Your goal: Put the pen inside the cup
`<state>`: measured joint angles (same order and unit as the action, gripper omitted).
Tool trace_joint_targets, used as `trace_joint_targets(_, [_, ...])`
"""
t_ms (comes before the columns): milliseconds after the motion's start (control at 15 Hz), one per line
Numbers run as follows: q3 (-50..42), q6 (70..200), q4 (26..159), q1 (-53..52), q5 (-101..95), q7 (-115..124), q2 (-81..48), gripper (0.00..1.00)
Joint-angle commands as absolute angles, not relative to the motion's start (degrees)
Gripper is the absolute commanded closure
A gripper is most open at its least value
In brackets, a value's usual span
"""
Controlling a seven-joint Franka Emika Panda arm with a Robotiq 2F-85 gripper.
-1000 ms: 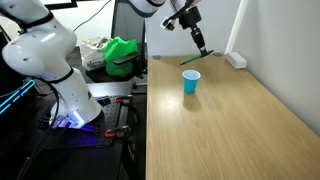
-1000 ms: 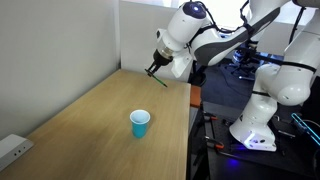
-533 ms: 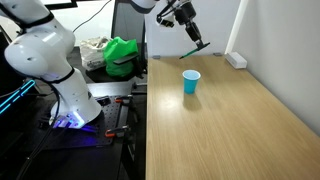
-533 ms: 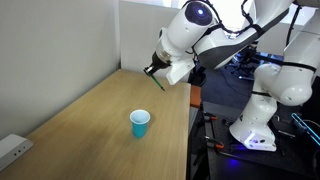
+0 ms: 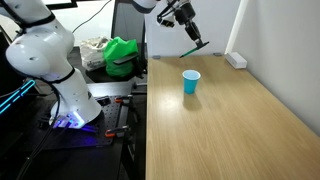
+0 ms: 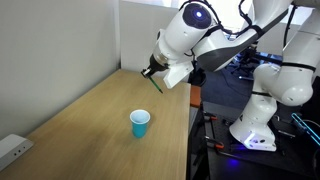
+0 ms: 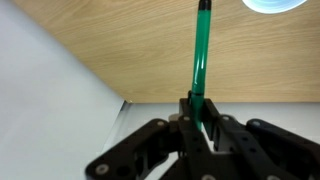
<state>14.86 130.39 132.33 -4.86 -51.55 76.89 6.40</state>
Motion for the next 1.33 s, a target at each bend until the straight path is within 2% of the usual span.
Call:
trace_joint_targets(0, [13.87, 129.43, 133.49, -6.43, -52.51, 80.81, 7.96, 0.96])
trace_joint_targets(600, [16.92, 124.19, 135.71, -10.55, -55.67, 97.57, 9.21, 0.96])
trace_joint_targets(1267, [19.1, 115.92, 132.11, -14.41, -62.03, 110.27, 3.11, 0.96])
